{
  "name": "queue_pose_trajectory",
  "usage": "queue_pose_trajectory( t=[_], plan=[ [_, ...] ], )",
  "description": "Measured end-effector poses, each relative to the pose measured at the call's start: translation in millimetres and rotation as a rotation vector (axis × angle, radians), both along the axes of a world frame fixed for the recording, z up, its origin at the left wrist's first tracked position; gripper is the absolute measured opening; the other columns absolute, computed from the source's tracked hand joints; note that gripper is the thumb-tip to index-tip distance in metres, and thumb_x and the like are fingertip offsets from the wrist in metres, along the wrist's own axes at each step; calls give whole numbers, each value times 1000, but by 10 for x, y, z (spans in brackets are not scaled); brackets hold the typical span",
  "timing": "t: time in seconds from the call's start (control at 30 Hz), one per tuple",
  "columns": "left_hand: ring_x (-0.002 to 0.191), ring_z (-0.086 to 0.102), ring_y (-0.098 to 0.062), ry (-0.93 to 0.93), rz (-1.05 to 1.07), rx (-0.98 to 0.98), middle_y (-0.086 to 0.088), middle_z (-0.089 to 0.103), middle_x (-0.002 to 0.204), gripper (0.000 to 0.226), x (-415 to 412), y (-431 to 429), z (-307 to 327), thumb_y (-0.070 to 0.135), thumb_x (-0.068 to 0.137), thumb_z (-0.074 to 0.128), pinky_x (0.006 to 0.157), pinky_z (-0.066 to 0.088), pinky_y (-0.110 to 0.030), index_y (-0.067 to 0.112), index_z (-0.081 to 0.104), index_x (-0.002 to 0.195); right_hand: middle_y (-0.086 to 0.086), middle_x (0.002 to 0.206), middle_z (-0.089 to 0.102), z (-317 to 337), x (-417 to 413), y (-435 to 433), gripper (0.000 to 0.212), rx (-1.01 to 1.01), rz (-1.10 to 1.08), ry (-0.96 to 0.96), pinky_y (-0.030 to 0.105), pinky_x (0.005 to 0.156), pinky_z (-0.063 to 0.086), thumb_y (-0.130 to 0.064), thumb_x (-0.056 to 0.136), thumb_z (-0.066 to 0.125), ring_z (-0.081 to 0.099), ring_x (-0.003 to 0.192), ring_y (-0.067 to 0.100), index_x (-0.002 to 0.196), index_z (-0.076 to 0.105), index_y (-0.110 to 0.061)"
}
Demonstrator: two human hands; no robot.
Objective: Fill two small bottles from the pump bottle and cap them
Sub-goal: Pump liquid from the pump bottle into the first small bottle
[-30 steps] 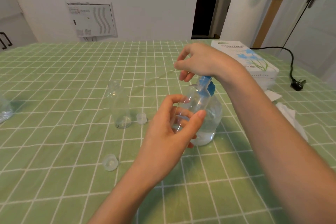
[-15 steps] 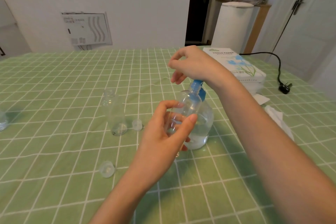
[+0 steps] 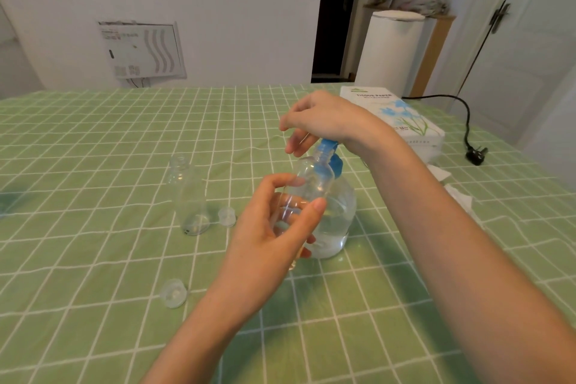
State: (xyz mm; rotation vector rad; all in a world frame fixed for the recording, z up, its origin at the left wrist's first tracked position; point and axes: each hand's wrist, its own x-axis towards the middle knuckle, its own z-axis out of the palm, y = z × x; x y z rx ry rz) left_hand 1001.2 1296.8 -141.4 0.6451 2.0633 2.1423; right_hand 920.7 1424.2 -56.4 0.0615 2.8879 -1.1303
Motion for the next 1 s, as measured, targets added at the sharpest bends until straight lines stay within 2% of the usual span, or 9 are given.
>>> queue_pose_trajectory(
  t=[0.13,0.37,0.43,0.5,0.63,0.7,0.8,0.9,1.0],
  plan=[
    [59,62,-6,-3,4,-3,0,67,83,44,-8,-2,-20,50,64,61,48,46,-12,30,55,103,4,74,70,-17,-11,11,27,7,10,-53,45,94,49,-17,92,52,61,78,23,111,63,-1],
    [59,62,-5,-3,16,-29,3,68,83,42,1,-9,-53,49,66,61,48,45,-12,28,55,103,5,72,67,-90,-27,22,29,-21,9,-97,34,76,46,-13,93,52,54,76,23,115,60,3],
    [58,62,-5,-9,20,-29,2,68,82,42,3,-7,-66,49,66,61,48,45,-13,29,55,101,5,72,67,-128,-35,28,28,-31,11,-99,41,88,51,-13,93,52,53,77,23,114,61,3],
    [58,62,-5,-12,19,-35,2,68,81,41,4,-5,-71,49,66,61,48,45,-13,28,55,101,4,73,68,-153,-39,32,27,-36,1,-96,47,100,46,-14,93,52,53,78,22,112,62,2],
    [59,62,-5,-19,16,-37,4,68,81,44,-3,-7,-68,51,65,61,49,46,-14,29,55,103,2,71,68,-160,-37,36,32,-38,-14,-75,50,103,43,-16,93,51,50,79,21,117,60,4],
    [59,62,-5,-14,19,-36,1,68,82,44,-1,-6,-56,51,64,61,49,46,-14,30,55,103,3,72,68,-139,-31,39,39,-34,-20,-63,50,101,44,-15,93,50,55,77,26,123,56,8],
    [59,62,-5,-6,19,-23,-1,67,84,44,1,1,-36,52,64,61,48,45,-13,31,56,102,5,75,71,-86,-44,41,43,-36,-40,4,47,97,47,-17,91,51,64,89,39,125,53,11],
    [59,62,-5,-15,13,-10,0,68,83,44,12,-6,-24,50,64,61,48,45,-13,30,56,102,3,72,71,-82,-50,51,37,-48,-52,34,47,97,48,-17,91,51,60,108,39,117,59,8],
    [59,62,-5,-14,17,-9,1,67,83,43,10,-7,-31,50,64,62,47,45,-12,30,56,102,1,69,70,-99,-56,54,25,-50,-37,-5,46,99,47,-17,92,52,63,106,38,107,64,-2]
  ],
)
